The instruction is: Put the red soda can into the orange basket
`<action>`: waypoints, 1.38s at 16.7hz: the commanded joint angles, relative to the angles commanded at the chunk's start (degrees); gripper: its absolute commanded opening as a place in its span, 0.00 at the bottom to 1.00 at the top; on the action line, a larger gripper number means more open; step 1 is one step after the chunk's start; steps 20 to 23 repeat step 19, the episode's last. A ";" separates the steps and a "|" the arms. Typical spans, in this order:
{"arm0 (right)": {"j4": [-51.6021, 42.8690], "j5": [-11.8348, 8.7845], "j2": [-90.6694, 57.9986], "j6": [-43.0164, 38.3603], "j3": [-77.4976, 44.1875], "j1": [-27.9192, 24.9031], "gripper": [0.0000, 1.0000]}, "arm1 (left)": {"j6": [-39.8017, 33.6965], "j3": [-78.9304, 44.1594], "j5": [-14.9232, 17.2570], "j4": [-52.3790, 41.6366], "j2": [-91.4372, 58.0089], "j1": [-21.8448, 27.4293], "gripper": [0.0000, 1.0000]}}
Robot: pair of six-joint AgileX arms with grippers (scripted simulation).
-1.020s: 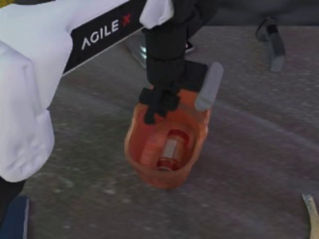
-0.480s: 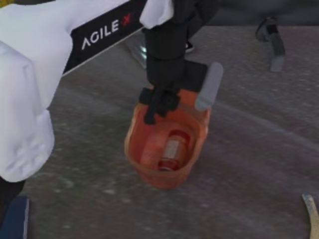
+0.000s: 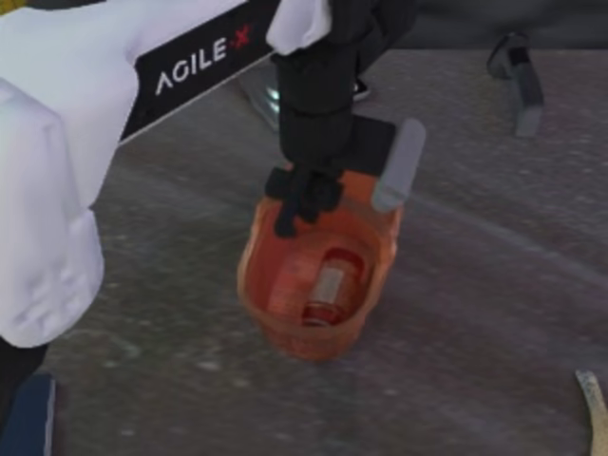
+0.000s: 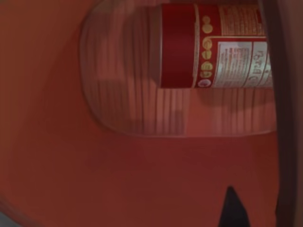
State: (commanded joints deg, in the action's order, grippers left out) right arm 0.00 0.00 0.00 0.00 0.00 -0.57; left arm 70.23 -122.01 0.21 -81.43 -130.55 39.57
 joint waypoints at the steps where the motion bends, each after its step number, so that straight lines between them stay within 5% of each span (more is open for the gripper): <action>1: 0.00 0.00 0.00 0.00 0.00 0.00 1.00 | 0.00 0.00 0.00 0.00 0.00 0.00 0.00; 11: 0.00 0.00 0.00 0.00 0.00 0.00 1.00 | 0.17 -0.19 -0.04 -0.21 -0.08 -0.08 0.00; 23: 0.00 0.00 0.00 0.00 0.00 0.00 1.00 | 2.05 -10.03 -0.02 -10.93 0.82 -3.21 0.00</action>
